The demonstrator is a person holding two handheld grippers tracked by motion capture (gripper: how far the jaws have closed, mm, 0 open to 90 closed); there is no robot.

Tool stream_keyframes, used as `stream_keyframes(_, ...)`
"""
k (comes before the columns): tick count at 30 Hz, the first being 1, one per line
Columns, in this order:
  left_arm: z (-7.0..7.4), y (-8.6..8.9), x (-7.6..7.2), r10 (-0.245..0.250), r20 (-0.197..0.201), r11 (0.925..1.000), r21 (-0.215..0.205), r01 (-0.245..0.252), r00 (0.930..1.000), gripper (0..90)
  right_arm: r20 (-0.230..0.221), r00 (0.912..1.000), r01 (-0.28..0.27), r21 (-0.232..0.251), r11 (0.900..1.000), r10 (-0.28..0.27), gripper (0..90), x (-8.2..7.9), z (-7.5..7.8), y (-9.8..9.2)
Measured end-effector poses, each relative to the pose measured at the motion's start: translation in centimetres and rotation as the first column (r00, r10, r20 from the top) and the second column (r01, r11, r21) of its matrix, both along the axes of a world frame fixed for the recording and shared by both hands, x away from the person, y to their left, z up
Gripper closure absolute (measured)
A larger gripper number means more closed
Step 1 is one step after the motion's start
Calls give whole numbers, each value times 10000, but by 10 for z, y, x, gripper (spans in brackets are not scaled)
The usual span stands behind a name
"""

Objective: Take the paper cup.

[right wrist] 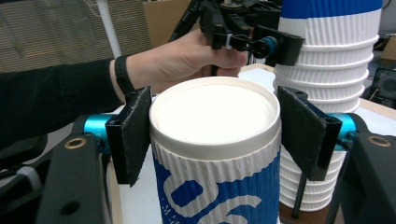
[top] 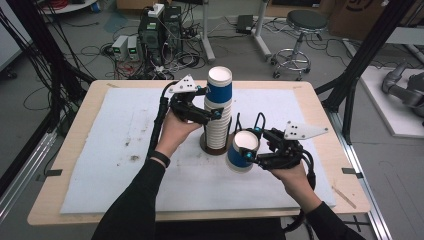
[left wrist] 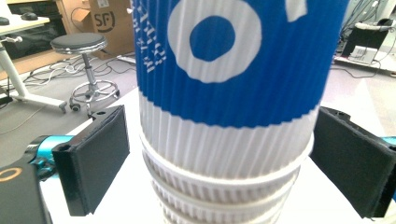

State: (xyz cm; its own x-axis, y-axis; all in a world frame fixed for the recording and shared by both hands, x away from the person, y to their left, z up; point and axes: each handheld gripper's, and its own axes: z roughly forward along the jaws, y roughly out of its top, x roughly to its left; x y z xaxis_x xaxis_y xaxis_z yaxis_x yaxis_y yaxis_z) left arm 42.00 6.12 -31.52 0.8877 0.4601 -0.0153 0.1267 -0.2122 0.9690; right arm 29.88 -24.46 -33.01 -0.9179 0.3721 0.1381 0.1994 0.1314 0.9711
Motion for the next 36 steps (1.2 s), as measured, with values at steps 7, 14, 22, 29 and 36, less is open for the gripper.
stream_keyframes(7, -1, 17, -11, 439, 109, 9990, 16, -439, 9990, 71, -6, 10000, 100, 31, 9999, -100, 309, 2, 0, -2)
stream_keyframes(14, -7, 39, -30, 387, 228, 9985, -399, -378, 9990, 71, -37, 9999, 165, 77, 9998, -165, 309, 3, -1, -2)
stream_keyframes(22, -29, 67, -66, 571, 270, 9967, -589, -554, 9980, 71, -72, 9997, 213, 57, 9998, -212, 309, 3, -2, -3)
stream_keyframes(29, -46, 76, -89, 561, 58, 9964, -638, -556, 9984, 71, -109, 9998, 191, -37, 9998, -191, 309, 4, -6, -2)
stream_keyframes(36, -58, 79, -110, 501, 7, 9962, -716, -499, 9987, 71, -146, 9997, 205, -63, 9998, -206, 309, 3, -8, -2)
